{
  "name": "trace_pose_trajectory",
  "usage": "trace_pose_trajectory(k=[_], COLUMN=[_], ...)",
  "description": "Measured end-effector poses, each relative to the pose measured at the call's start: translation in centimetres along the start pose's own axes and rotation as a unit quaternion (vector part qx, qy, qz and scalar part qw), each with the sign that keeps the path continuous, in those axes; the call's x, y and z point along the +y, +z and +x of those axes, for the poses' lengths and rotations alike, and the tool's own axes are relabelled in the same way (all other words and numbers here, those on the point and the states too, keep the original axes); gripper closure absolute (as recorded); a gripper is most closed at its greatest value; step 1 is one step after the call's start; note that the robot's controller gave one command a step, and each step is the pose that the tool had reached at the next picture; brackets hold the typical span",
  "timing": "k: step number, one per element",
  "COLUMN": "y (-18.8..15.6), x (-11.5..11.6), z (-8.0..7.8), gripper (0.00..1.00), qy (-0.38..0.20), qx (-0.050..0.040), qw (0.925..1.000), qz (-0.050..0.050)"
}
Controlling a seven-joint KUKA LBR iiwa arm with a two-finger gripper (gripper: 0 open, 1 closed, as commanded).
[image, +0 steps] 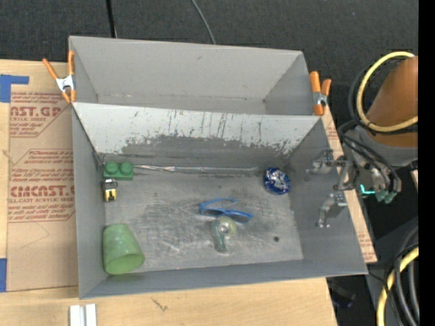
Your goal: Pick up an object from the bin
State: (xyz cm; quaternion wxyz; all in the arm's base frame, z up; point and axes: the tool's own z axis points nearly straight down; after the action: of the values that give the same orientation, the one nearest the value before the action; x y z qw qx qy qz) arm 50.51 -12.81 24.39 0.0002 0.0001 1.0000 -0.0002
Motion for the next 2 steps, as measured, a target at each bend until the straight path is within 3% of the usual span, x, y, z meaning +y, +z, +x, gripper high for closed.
trace_pose_trajectory(k=[1, 2], y=[8.4, 16.9], x=[9.6, 14.0], z=[-3.3, -4.4], gripper=[0.00, 0.00], qy=[-0.015, -0.285], qx=[0.0020, -0.0049], qw=[0.9999, 0.9586], qz=[-0.002, 0.000])
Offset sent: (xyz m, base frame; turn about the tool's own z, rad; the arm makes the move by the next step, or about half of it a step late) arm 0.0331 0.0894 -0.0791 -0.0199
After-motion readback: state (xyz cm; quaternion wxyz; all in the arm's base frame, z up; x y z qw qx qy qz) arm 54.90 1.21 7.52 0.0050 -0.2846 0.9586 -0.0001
